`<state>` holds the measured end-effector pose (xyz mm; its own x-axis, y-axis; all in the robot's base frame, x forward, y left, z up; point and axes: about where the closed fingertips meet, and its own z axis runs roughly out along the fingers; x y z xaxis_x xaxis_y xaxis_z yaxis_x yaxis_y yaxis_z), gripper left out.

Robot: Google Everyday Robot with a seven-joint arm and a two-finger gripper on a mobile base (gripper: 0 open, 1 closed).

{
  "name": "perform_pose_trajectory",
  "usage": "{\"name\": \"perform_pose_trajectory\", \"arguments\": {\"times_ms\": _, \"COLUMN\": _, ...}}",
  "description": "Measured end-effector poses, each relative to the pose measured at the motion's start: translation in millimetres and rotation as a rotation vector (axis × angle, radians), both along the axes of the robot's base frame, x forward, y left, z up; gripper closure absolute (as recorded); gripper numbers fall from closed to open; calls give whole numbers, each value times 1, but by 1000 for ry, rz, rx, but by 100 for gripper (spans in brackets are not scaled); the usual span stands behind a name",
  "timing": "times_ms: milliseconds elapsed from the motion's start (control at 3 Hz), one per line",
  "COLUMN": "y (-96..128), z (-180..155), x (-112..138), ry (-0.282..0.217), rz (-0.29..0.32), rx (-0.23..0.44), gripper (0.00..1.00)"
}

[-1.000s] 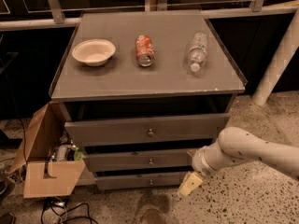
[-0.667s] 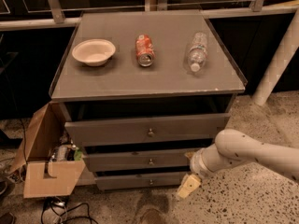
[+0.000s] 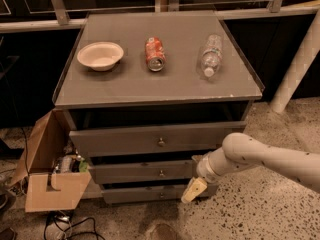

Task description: Open middle drawer

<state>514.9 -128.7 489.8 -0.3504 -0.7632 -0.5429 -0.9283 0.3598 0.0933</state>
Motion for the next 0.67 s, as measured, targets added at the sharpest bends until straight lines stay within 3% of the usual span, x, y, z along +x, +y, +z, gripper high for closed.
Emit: {"name": "perform_pose_trajectory", "arguments": {"times_ms": 667, "y": -13, "z": -21, "x": 11, "ry": 24, "rz": -56, "rx": 8, "gripper": 0}}
